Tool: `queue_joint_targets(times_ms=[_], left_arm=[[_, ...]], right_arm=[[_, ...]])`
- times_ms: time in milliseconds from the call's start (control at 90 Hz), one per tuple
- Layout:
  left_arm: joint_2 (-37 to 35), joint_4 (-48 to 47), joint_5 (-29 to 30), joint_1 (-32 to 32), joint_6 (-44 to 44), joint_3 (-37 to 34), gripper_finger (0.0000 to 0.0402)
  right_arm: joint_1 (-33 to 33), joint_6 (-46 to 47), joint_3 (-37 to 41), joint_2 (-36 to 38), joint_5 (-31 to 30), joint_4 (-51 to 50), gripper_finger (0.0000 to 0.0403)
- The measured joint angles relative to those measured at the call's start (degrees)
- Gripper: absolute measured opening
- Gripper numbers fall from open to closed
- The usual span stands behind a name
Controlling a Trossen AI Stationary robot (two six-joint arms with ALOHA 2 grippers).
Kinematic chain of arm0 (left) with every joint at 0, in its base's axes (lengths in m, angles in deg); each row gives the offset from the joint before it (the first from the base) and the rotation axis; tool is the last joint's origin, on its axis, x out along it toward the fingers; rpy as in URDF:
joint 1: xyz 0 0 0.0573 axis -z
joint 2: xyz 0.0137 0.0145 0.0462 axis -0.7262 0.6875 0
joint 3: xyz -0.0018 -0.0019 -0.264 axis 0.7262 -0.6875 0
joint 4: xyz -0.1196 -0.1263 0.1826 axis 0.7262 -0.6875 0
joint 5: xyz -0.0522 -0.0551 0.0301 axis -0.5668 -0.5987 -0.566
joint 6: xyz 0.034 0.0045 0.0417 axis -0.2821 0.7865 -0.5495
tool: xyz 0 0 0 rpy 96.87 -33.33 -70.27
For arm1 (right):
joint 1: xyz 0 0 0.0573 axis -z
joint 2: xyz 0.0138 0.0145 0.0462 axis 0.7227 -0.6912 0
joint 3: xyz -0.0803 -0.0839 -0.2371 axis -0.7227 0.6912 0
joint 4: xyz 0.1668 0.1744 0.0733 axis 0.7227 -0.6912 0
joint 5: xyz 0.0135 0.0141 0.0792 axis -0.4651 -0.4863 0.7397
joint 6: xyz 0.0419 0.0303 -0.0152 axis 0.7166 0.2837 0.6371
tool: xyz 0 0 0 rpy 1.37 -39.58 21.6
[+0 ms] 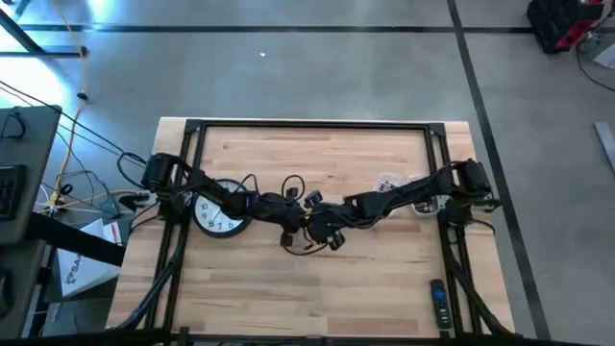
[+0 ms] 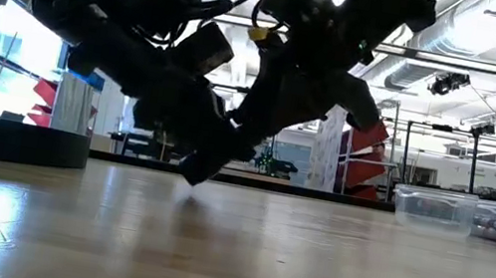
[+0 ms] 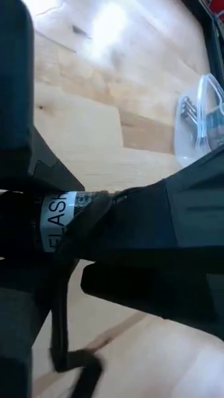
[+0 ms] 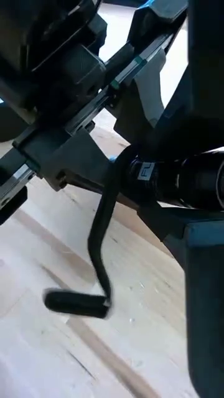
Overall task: Insert battery
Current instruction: Close the black flashlight lid
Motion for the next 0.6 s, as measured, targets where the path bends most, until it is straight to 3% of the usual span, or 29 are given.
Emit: queue_joint_targets(times_ms=[600], left_arm=[[-0.02,-0.74,0.76,0.07,-0.92,-0.31,0.0099]], right_arm=[[-1.87,-1.54,0.0,0.01,0.82,0.46,0.0093]])
